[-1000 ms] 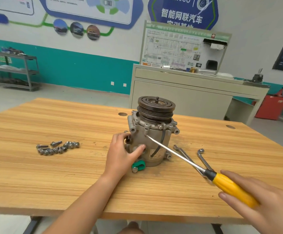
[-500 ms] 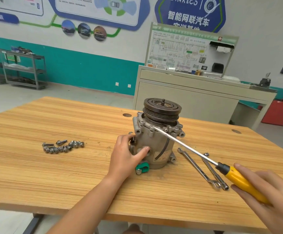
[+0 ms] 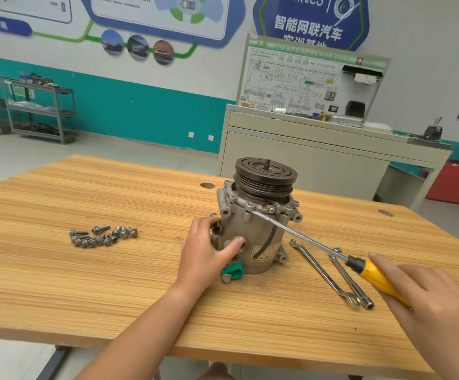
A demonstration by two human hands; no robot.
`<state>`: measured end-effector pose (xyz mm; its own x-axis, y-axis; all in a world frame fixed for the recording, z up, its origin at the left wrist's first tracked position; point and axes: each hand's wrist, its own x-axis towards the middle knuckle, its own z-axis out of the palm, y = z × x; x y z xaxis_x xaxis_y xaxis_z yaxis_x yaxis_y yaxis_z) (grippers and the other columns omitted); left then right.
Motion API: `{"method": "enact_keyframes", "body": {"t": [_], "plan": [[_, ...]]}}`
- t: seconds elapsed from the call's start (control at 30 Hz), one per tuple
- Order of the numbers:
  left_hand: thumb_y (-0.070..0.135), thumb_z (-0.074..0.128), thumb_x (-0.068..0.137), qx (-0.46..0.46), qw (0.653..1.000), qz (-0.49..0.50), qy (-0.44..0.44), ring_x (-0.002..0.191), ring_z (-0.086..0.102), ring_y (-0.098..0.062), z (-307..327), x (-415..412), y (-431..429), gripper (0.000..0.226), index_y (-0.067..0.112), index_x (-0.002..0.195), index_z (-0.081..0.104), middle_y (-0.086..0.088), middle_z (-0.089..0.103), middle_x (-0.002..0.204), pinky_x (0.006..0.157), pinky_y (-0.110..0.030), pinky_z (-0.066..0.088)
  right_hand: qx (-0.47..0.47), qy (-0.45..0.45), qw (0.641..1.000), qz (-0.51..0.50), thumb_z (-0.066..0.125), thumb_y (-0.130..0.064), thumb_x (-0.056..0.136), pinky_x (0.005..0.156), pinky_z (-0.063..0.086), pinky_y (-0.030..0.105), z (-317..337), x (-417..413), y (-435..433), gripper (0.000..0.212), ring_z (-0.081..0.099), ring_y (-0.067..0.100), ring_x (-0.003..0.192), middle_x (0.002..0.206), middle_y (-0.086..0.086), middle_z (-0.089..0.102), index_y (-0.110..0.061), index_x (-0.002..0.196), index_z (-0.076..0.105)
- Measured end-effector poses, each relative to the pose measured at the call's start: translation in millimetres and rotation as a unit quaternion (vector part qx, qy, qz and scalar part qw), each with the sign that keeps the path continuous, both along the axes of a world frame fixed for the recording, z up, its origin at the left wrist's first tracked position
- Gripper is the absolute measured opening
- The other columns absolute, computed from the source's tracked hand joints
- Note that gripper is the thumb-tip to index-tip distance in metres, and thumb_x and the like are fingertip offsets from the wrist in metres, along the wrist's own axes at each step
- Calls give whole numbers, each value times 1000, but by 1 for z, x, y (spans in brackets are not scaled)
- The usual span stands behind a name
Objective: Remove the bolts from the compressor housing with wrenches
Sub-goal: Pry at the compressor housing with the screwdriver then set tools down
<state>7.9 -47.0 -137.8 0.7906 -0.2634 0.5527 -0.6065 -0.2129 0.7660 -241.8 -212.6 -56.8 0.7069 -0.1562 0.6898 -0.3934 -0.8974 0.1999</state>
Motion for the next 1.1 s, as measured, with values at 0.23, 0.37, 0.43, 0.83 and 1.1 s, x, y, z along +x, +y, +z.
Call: {"method": "enact_keyframes", "body": {"t": [0.23,0.37,0.43,0.83,1.1], "plan": [[57,63,65,-3,1000,0,3,94,39,24,0,-1,0,69,18,121,52,12,46,110,75,7,28,64,123,985,-104,90,-19,48,46,23,25,3,19,8,80,33,18,48,57,1,38,-14,122,59],[56,64,66,-1,1000,0,4,92,43,8,1,-1,0,70,17,123,51,12,45,111,74,8,27,-35,143,981,-128,9,-69,83,61,28,18,-11,22,10,72,39,6,77,82,-11,36,-30,143,0],[54,65,67,0,1000,1,2,95,43,4,0,-2,0,70,17,124,51,11,45,112,73,8,27,-50,135,981,-130,1,-65,82,65,32,19,-17,25,10,71,44,6,84,86,-10,37,-27,143,2],[45,72,72,2,1000,6,4,95,42,1,1,-3,-1,64,16,125,50,9,44,113,72,8,28,87,83,991,-63,4,-51,95,35,37,32,-28,14,37,85,50,31,39,50,11,48,5,79,65],[41,75,72,-2,1000,9,7,99,45,-3,2,-2,0,64,14,124,51,7,47,111,74,5,30,337,30,935,-106,38,-70,71,56,37,12,-11,-28,51,24,53,5,66,66,-7,58,-49,83,35]]}}
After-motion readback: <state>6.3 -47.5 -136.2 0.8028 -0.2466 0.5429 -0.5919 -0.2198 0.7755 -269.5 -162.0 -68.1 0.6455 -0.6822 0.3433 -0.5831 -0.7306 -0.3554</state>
